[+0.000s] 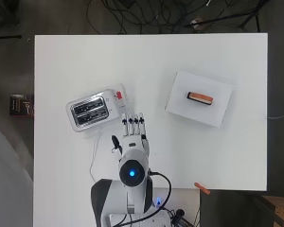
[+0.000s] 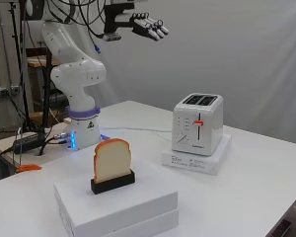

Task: Teleoperate dual arm-hand system to toast a bread

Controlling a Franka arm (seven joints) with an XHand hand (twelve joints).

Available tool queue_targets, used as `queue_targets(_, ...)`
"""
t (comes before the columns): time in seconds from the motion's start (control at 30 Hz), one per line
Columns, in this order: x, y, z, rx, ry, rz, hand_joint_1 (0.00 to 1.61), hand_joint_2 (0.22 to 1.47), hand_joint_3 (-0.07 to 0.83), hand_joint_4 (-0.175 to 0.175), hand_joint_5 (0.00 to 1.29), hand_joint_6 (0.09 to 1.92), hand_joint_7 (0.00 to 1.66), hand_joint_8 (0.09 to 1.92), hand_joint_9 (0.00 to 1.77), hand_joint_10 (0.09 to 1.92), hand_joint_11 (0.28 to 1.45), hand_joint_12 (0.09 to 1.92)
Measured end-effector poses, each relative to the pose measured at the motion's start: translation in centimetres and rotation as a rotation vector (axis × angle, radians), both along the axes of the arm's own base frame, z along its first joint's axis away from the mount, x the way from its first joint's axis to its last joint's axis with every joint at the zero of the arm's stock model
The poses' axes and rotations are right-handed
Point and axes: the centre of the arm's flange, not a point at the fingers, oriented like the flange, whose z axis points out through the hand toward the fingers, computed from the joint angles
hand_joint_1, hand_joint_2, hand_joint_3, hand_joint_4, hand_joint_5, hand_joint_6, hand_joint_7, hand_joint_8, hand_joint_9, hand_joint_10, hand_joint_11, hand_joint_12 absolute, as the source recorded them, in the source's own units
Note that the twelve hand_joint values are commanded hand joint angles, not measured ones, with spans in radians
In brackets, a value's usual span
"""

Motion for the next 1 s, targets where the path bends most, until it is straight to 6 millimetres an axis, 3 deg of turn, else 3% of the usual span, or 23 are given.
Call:
queue_targets(0.13, -1.4, 0.0, 3.8, 0.014, -0.084, 0.043, 0.29, 1.20, 0.006, -0.064, 0.24, 0.09, 0.35, 0.09, 0.42, 0.09, 0.38, 0.09)
queue_targets(0.23, -1.2, -1.0, 3.9, 0.017, -0.056, 0.026, 0.21, 1.24, 0.006, -0.062, 0.26, 0.09, 0.39, 0.09, 0.51, 0.09, 0.41, 0.09)
queue_targets(0.33, 0.3, -3.2, 3.9, -0.007, -0.012, -0.022, 0.13, 1.26, 0.009, -0.057, 0.26, 0.09, 0.40, 0.09, 0.55, 0.09, 0.43, 0.09)
queue_targets(0.53, 5.9, -11.3, 2.0, -0.032, 0.114, -0.100, 0.03, 1.27, -0.004, -0.043, 0.28, 0.09, 0.38, 0.09, 0.54, 0.09, 0.44, 0.09)
queue_targets(0.67, 9.7, -17.3, -0.2, -0.015, 0.216, -0.107, 0.20, 1.11, -0.015, 0.000, 0.28, 0.09, 0.39, 0.09, 0.53, 0.09, 0.46, 0.09)
queue_targets(0.77, 12.1, -22.4, -3.6, 0.052, 0.304, -0.139, 0.29, 1.03, -0.024, 0.022, 0.26, 0.09, 0.39, 0.09, 0.51, 0.09, 0.46, 0.09)
queue_targets(0.83, 12.3, -26.3, -6.7, 0.094, 0.368, -0.191, 0.33, 1.00, -0.027, 0.032, 0.26, 0.09, 0.39, 0.09, 0.52, 0.09, 0.47, 0.09)
queue_targets(0.9, 10.6, -30.3, -8.0, 0.095, 0.414, -0.288, 0.36, 0.97, -0.027, 0.039, 0.26, 0.09, 0.40, 0.09, 0.53, 0.09, 0.48, 0.09)
queue_targets(0.93, 9.2, -32.1, -7.5, 0.083, 0.416, -0.340, 0.37, 0.96, -0.027, 0.043, 0.26, 0.09, 0.40, 0.09, 0.53, 0.09, 0.48, 0.09)
queue_targets(1.0, 7.3, -33.5, -5.3, 0.061, 0.386, -0.387, 0.36, 0.93, -0.027, 0.050, 0.26, 0.09, 0.39, 0.09, 0.53, 0.09, 0.48, 0.09)
